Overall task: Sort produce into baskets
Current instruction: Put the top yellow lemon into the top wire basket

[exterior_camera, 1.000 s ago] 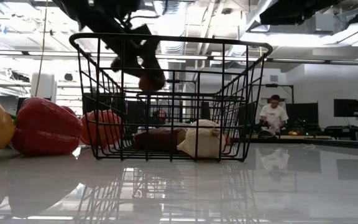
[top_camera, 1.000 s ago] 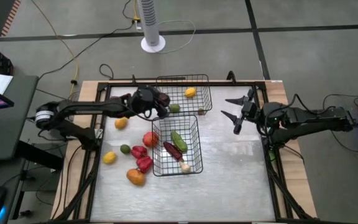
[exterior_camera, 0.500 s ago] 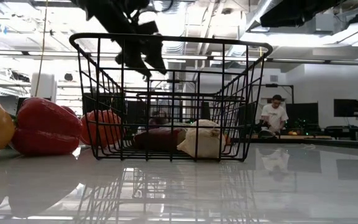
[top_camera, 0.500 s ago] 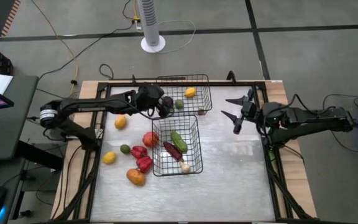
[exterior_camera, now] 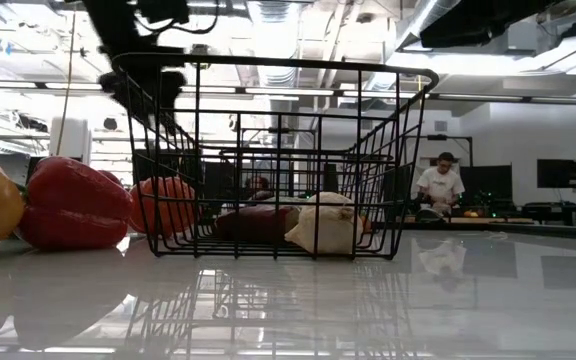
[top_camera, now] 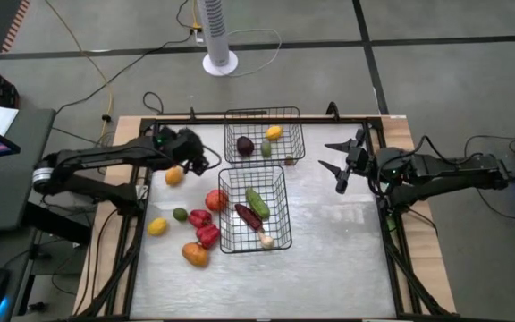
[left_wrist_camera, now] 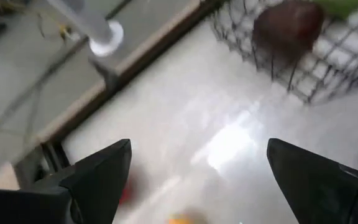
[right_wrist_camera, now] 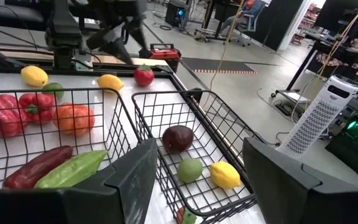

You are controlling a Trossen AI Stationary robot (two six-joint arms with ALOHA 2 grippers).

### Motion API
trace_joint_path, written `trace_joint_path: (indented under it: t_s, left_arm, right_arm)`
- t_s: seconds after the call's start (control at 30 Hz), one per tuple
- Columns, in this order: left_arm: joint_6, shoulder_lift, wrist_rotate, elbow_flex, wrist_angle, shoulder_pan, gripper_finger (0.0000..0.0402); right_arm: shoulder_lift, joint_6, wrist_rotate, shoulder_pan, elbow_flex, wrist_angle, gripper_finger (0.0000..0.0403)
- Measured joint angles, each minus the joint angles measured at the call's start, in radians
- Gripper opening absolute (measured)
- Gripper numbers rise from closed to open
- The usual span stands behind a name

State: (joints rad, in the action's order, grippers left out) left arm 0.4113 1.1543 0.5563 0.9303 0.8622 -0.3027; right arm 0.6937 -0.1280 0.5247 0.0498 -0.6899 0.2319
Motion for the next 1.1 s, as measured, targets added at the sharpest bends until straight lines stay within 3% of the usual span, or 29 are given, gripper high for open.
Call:
trace_joint_path:
  t_s: [0.17,0.37,0.57,0.87,1.1]
  left_arm:
    - [0.133,-0.087,-0.091,-0.131,0.033,0.0,0.0364]
    - [0.207,-0.106,-0.187,-0.273,0.031,0.0,0.0364]
    - [0.243,-0.106,-0.22,-0.351,0.036,-0.012,0.0364]
    - [0.243,-0.105,-0.227,-0.365,0.04,-0.042,0.0362]
    - [0.297,-0.105,-0.214,-0.433,-0.041,-0.065,0.0319]
  right_arm:
    - [0.0,0.004,0.0,0.0,0.0,-0.008,0.0265]
    - [0.0,0.0,0.0,0.0,0.0,-0.029,0.0265]
    - [0.0,0.0,0.0,0.0,0.0,-0.034,0.0265]
    - [0.0,-0.004,0.0,0.0,0.0,-0.026,0.0265]
    - [0.0,-0.003,0.0,0.0,0.0,-0.025,0.0265]
